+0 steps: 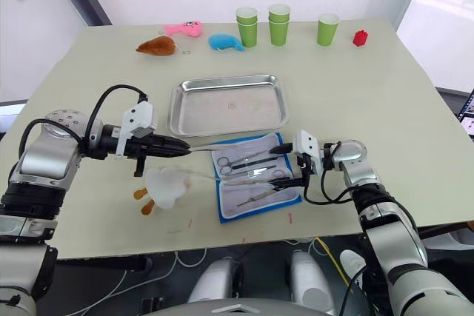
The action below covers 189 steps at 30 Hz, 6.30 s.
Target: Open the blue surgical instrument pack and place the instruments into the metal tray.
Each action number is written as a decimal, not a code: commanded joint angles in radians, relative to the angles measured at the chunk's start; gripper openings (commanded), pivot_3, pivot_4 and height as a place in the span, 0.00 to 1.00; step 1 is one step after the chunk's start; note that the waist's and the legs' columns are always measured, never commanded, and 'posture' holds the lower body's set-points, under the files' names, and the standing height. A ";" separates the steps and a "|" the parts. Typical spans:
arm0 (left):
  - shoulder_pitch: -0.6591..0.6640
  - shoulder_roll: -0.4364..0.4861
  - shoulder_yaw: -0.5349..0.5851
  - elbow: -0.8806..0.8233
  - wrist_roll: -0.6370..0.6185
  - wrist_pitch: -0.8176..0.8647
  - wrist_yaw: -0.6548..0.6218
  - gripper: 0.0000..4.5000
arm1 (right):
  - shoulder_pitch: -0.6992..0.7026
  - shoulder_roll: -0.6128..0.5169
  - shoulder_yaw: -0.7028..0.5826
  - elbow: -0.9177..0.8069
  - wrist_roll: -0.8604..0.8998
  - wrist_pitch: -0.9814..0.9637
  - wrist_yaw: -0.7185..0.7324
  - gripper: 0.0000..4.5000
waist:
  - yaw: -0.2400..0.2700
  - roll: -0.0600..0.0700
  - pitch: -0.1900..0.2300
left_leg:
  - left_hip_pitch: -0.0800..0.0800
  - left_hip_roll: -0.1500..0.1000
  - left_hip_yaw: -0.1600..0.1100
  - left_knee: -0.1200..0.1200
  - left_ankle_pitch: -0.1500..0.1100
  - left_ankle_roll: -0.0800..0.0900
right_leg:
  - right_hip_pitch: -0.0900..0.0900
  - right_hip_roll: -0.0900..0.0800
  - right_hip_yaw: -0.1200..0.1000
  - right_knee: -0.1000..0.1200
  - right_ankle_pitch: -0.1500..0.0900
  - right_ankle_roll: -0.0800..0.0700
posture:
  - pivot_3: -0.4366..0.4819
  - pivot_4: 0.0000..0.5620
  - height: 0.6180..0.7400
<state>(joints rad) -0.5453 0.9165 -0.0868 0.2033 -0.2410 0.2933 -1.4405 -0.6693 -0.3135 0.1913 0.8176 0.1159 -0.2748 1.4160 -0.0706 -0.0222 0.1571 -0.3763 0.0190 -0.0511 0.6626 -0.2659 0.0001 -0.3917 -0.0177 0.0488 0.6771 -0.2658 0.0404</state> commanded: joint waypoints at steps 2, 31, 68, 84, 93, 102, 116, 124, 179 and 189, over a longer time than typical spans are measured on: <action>0.002 0.014 0.062 -0.055 -0.059 0.019 -0.004 0.05 | 0.081 -0.006 0.094 0.079 -0.112 0.031 -0.018 1.00 | 0.000 0.000 0.000 | 0.000 0.000 0.000 0.000 0.000 0.000 | 0.000 0.000 0.000 0.000 0.000 0.000 | 0.48 0.27 1.00; 0.048 -0.333 0.216 -0.263 0.051 0.442 1.017 0.05 | 0.073 -0.016 0.095 0.100 -0.115 0.011 -0.003 1.00 | 0.006 -0.003 -0.002 | 0.002 0.002 0.000 -0.003 0.000 0.000 | 0.001 -0.003 0.000 0.000 0.000 0.000 | 0.48 0.27 1.00; -0.086 -0.783 0.293 -0.097 0.136 0.498 1.566 0.17 | 0.080 -0.012 0.087 0.098 -0.108 0.007 -0.022 1.00 | 0.011 -0.004 -0.004 | 0.016 -0.006 -0.006 -0.013 0.001 -0.004 | 0.017 -0.010 -0.006 -0.013 0.002 -0.001 | 0.48 0.27 1.00; -0.090 -0.746 0.250 -0.156 0.109 0.408 1.454 0.41 | 0.076 -0.010 0.085 0.101 -0.107 0.008 -0.025 1.00 | 0.010 -0.004 -0.004 | 0.015 -0.007 -0.007 -0.015 0.003 -0.006 | 0.017 -0.010 -0.007 -0.013 0.002 -0.001 | 0.48 0.27 1.00; 0.033 -0.569 0.179 -0.289 -0.050 0.277 0.968 0.41 | 0.079 -0.004 0.083 0.100 -0.106 0.009 -0.034 1.00 | 0.002 -0.004 -0.004 | 0.017 -0.007 -0.007 -0.020 0.006 -0.011 | 0.017 -0.010 -0.007 -0.015 0.002 -0.001 | 0.48 0.27 1.00; 0.205 -0.236 0.133 -0.405 -0.180 0.211 0.446 0.41 | 0.082 0.003 0.082 0.099 -0.104 0.010 -0.041 1.00 | 0.000 -0.004 -0.003 | 0.017 -0.005 -0.007 -0.022 0.006 -0.011 | 0.016 -0.008 -0.006 -0.016 0.001 -0.003 | 0.48 0.27 1.00; 0.341 0.072 0.236 -0.423 -0.334 0.078 -0.004 0.99 | 0.105 -0.002 0.078 0.068 -0.095 0.026 -0.044 1.00 | 0.003 0.000 0.000 | 0.018 0.004 -0.006 -0.026 0.006 -0.010 | 0.015 -0.007 -0.007 -0.016 -0.004 -0.010 | 0.48 0.27 1.00; 0.337 0.144 0.268 -0.420 -0.371 0.100 -0.073 0.99 | 0.103 -0.007 0.075 0.071 -0.093 0.027 -0.045 1.00 | 0.003 0.001 0.000 | 0.018 0.004 -0.006 -0.026 0.006 -0.010 | 0.014 -0.002 -0.006 -0.016 -0.006 -0.010 | 0.48 0.27 1.00; 0.046 -0.340 -0.152 0.101 0.133 -0.158 0.284 0.27 | 0.083 0.014 0.074 0.093 -0.095 0.019 -0.063 1.00 | 0.002 -0.002 -0.004 | 0.020 0.003 -0.005 -0.026 0.006 -0.010 | 0.015 0.001 -0.005 -0.015 -0.002 -0.010 | 0.48 0.27 1.00; 0.014 -0.348 -0.149 0.166 0.152 -0.198 0.283 0.27 | 0.084 0.015 0.073 0.089 -0.093 0.021 -0.066 1.00 | 0.002 0.000 -0.005 | 0.021 0.003 -0.005 -0.026 0.006 -0.010 | 0.016 0.002 -0.005 -0.014 -0.002 -0.009 | 0.48 0.27 1.00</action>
<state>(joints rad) -0.5278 0.5637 -0.2270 0.3465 -0.1178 0.0973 -1.1632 -0.6452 -0.2954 0.1903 0.8213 0.1210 -0.2845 1.3760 -0.0682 -0.0225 0.1519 -0.3557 0.0224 -0.0559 0.6367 -0.2600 -0.0102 -0.3760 -0.0161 0.0436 0.6628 -0.2677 0.0310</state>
